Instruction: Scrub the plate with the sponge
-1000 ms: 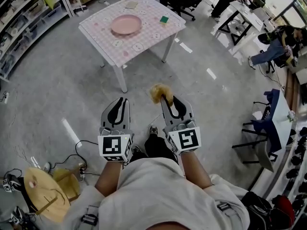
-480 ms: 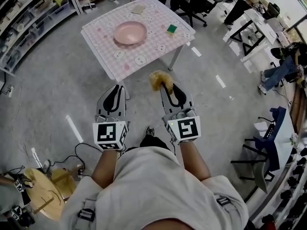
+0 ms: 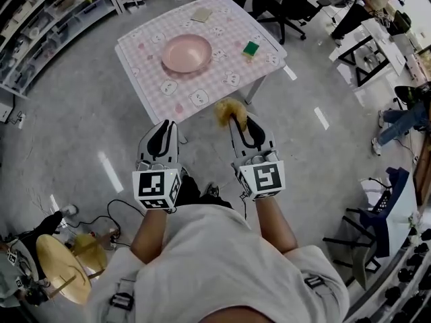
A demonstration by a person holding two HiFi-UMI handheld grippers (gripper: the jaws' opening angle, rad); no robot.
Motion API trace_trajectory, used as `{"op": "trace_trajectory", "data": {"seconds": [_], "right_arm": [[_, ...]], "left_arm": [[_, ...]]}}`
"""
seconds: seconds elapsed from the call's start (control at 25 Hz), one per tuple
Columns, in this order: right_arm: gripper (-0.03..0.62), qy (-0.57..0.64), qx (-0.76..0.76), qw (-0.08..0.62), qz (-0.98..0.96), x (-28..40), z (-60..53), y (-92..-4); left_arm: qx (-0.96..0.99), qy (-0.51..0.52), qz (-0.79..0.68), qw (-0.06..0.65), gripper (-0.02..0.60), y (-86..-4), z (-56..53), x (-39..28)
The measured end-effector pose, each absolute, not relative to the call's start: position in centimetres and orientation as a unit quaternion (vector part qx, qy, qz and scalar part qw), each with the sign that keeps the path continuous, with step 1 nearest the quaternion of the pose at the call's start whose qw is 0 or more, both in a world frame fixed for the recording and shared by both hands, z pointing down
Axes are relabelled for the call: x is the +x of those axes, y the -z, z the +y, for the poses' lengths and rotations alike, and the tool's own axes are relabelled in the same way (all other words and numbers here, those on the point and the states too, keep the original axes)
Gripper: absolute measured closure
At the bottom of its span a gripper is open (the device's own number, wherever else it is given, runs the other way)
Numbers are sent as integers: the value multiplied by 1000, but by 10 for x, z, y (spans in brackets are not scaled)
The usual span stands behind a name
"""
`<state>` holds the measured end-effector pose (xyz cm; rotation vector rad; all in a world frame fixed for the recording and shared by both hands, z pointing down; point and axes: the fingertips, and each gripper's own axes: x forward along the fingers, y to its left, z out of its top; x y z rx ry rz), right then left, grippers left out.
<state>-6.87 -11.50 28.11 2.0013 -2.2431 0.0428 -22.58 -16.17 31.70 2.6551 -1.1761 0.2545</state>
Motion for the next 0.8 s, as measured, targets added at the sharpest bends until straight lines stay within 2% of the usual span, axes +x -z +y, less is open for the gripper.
{"op": "trace_trajectory", "data": {"seconds": [0.56, 0.8], "right_arm": [[513, -17, 658, 117, -744, -49, -293, -315], [513, -37, 658, 134, -740, -53, -325, -327]], "left_arm": [[911, -94, -379, 134, 522, -358, -350, -198], [912, -106, -371, 141, 522, -365, -391, -210]]}}
